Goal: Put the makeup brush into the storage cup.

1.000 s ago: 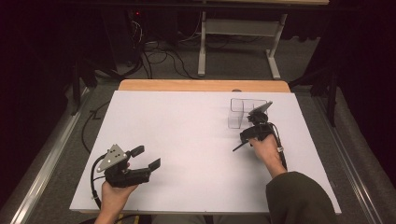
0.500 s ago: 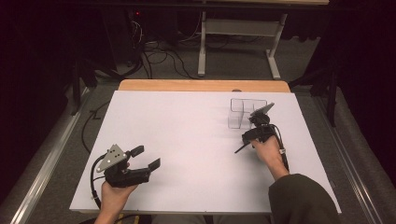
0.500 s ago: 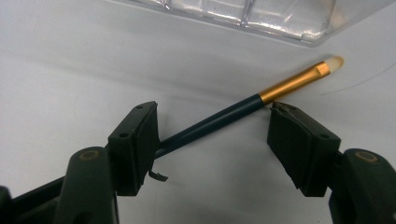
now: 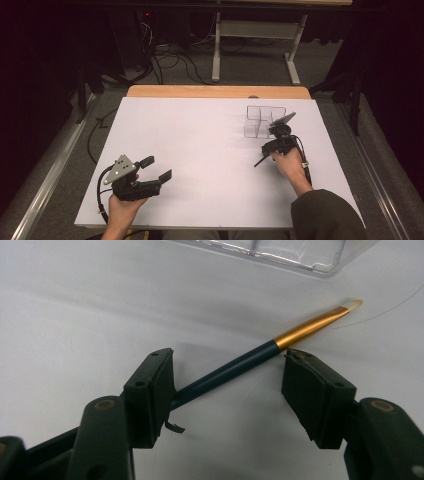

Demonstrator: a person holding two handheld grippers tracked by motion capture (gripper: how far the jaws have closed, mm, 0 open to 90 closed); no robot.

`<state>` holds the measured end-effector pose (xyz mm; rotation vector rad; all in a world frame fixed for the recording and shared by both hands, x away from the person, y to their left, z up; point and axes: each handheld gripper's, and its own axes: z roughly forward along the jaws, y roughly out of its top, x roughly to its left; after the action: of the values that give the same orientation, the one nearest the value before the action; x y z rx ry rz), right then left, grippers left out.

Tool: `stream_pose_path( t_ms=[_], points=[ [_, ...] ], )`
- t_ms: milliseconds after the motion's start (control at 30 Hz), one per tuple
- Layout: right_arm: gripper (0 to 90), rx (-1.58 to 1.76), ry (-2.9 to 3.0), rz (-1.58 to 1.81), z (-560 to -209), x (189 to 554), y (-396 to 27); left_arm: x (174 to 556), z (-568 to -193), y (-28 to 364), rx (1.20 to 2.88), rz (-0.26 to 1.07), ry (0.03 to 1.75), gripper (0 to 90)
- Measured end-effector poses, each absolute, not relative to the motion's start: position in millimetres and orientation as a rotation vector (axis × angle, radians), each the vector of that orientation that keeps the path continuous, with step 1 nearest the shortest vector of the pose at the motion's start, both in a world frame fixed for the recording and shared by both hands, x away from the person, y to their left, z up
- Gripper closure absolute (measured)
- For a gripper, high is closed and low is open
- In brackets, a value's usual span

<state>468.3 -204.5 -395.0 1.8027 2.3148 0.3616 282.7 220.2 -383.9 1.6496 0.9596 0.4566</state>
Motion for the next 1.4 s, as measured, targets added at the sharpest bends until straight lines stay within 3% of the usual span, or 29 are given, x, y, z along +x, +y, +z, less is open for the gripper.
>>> stream_pose_path(
  t_ms=[1400],
  points=[
    [53.7,1.777,2.337,0.385,-394,456,-223,283,-384,220,1.649,0.456,0.958,19.6]
  ],
)
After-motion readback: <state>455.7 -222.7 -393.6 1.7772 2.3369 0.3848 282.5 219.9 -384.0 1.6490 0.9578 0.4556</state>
